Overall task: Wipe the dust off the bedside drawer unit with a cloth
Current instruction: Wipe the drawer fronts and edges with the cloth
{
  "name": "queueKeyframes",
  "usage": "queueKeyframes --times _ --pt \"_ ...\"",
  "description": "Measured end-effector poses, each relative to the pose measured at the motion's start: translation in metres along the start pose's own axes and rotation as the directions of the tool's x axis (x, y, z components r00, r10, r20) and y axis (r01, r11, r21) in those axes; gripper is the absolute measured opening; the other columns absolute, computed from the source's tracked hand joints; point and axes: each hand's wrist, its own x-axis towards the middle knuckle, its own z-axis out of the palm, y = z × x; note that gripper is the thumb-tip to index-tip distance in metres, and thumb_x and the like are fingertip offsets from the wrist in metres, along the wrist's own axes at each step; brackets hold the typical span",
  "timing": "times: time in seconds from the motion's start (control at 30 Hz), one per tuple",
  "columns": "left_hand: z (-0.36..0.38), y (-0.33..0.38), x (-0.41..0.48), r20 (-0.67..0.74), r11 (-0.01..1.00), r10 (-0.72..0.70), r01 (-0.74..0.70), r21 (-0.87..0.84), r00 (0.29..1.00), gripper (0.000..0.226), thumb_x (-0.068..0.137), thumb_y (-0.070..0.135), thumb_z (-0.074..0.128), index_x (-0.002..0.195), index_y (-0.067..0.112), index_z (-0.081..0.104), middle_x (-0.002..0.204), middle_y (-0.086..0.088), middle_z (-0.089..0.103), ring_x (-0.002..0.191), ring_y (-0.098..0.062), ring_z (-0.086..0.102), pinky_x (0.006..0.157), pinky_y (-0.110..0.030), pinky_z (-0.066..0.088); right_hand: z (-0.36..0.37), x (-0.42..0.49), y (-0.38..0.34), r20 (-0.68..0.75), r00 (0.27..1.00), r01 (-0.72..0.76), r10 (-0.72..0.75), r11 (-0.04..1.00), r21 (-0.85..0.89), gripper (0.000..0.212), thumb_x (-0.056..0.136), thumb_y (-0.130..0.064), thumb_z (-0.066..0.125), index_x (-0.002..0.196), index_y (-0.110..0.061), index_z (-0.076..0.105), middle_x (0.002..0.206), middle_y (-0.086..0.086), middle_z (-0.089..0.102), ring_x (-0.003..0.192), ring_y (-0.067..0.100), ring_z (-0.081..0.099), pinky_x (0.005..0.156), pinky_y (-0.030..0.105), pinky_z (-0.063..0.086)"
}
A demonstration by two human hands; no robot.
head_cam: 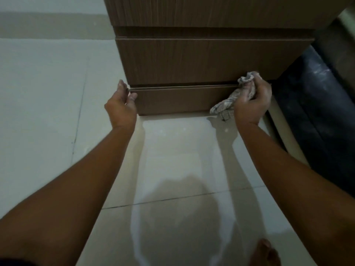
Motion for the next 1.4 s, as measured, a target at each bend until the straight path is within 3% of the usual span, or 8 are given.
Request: queueKeyframes --times 0.23,0.33,0.43,0.57,0.9,1.17,1.3,1.4 --pt "0.0 -0.015 -0.013 0.086 0.982 0.149 -0.158 0.102 0.985 0.053 0.095 -0.001 0.06 0.146 0.003 0.047 0.132 0.002 0.058 0.117 0.01 0.048 0.102 0.003 0.032 0.054 -0.084 -0.071 0.359 0.897 0.193 -0.259 0.958 0.211 0.046 0.08 0.005 0.067 0.125 0.009 0.06 0.123 0.029 0.048 0.117 0.028 0.051 0.109 0.022 0.039" --pt "-0.004 -0.032 -0.017 0.218 0.943 0.254 -0.292 0.16 0.942 0.063 0.096 -0.002 0.05 0.155 0.009 0.031 0.145 0.0 0.05 0.131 -0.006 0.049 0.11 -0.011 0.034 0.08 -0.108 -0.084 0.572 0.627 0.479 -0.529 0.841 0.252 0.047 0.089 -0.002 0.056 0.136 0.004 0.051 0.137 0.022 0.04 0.127 0.028 0.043 0.117 0.023 0.03" --pt "-0.006 -0.045 -0.009 0.313 0.871 0.383 -0.453 0.192 0.869 0.059 0.095 0.013 0.036 0.153 0.002 0.032 0.155 -0.024 0.04 0.134 -0.024 0.051 0.112 -0.015 0.034 0.106 -0.117 -0.088 0.68 0.44 0.544 -0.587 0.776 0.319 0.04 0.101 -0.013 0.05 0.141 -0.007 0.047 0.147 0.019 0.045 0.134 0.016 0.043 0.118 0.032 0.035" --pt "-0.008 -0.057 0.008 0.372 0.828 0.39 -0.497 0.258 0.842 0.066 0.09 -0.001 0.041 0.154 0.005 0.027 0.148 -0.025 0.048 0.119 -0.034 0.063 0.104 -0.035 0.05 0.127 -0.13 -0.058 0.69 0.159 0.893 -0.706 0.401 0.205 0.056 0.099 -0.015 0.042 0.152 -0.011 0.026 0.16 0.015 0.029 0.147 0.032 0.029 0.122 0.05 0.019" --pt "-0.005 -0.063 0.008 0.385 0.855 0.307 -0.43 0.291 0.87 0.096 0.088 -0.014 0.049 0.153 0.039 0.003 0.153 -0.016 0.046 0.129 -0.029 0.057 0.105 -0.018 0.04 0.13 -0.122 -0.019 0.732 0.137 0.976 -0.668 0.217 0.015 0.047 0.096 -0.022 0.042 0.143 -0.025 0.048 0.143 0.006 0.056 0.132 0.032 0.053 0.122 0.049 -0.008" --pt "0.0 -0.06 0.003 0.344 0.852 0.309 -0.419 0.315 0.887 0.087 0.09 -0.011 0.049 0.158 0.03 0.012 0.146 -0.023 0.051 0.114 -0.04 0.063 0.099 -0.034 0.048 0.102 -0.098 0.02 0.73 0.312 0.931 -0.607 0.349 -0.108 0.054 0.096 -0.021 0.044 0.149 -0.03 0.038 0.15 -0.001 0.049 0.14 0.028 0.03 0.122 0.049 -0.002" --pt "0.001 -0.053 -0.003 0.313 0.847 0.302 -0.405 0.346 0.9 0.078 0.092 -0.011 0.049 0.158 0.018 0.019 0.133 -0.022 0.062 0.105 -0.04 0.066 0.094 -0.036 0.051 0.081 -0.082 0.045 0.731 0.369 0.907 -0.574 0.394 -0.148 0.061 0.093 -0.02 0.052 0.15 -0.028 0.034 0.156 0.0 0.026 0.142 0.028 0.031 0.122 0.055 -0.001" --pt "0.003 -0.052 -0.006 0.298 0.857 0.273 -0.372 0.357 0.915 0.079 0.092 -0.01 0.05 0.158 0.021 0.019 0.128 -0.021 0.064 0.104 -0.04 0.066 0.094 -0.035 0.05 0.066 -0.071 0.059 0.722 0.443 0.865 -0.532 0.464 -0.188 0.071 0.087 -0.023 0.06 0.151 -0.026 0.03 0.155 0.004 0.02 0.141 0.031 0.027 0.116 0.064 0.017"
